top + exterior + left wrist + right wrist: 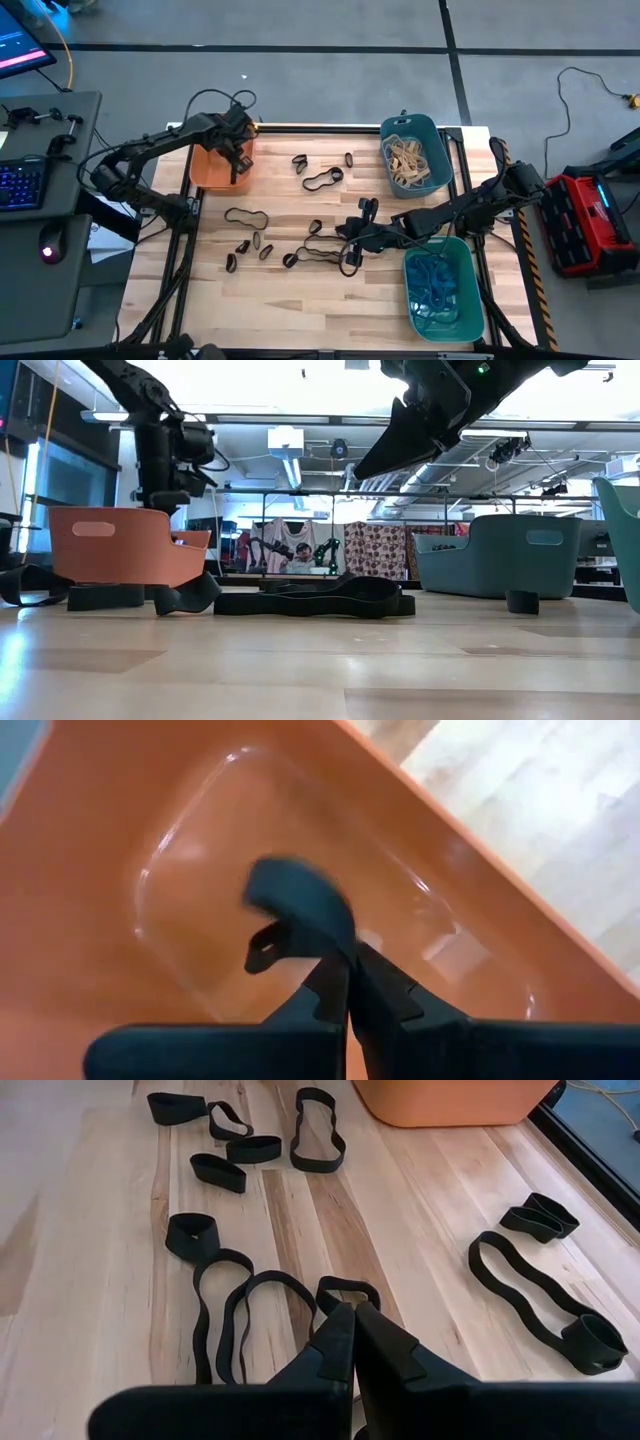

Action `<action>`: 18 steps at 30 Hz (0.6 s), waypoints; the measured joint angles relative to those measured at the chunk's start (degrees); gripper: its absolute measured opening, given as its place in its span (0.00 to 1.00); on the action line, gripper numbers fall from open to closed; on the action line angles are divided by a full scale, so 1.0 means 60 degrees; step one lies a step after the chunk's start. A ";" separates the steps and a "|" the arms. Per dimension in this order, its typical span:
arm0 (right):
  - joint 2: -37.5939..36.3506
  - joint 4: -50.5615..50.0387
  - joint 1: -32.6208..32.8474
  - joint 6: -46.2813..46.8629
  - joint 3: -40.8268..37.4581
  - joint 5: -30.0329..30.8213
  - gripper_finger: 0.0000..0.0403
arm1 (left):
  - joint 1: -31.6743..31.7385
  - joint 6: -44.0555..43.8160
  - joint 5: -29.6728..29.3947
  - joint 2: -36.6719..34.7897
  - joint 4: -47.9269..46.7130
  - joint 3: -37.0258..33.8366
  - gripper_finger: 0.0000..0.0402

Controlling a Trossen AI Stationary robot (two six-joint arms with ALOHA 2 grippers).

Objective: Sort rubber bands into baskets
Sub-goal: Put the black rubber band into the orange bin

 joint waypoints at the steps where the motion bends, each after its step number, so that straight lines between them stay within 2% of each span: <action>1: 0.0000 0.0000 0.0000 -0.0014 0.0004 0.0000 0.00 | 0.0046 0.0052 0.0073 0.0003 0.0053 -0.0038 0.00; 6: 0.0000 0.0000 0.0000 -0.0067 0.0000 0.0000 0.00 | 0.0058 0.0190 0.0102 0.0003 0.0273 -0.0090 0.05; 13: 0.0000 0.0000 0.0000 0.0000 0.0000 -0.0015 0.00 | -0.0287 0.0542 0.0106 -0.0255 0.0254 -0.0098 0.22; 18: 0.0000 0.0000 0.0000 0.0000 0.0001 -0.0018 0.00 | -0.0658 0.0853 0.0103 -0.0990 0.0443 -0.0098 0.32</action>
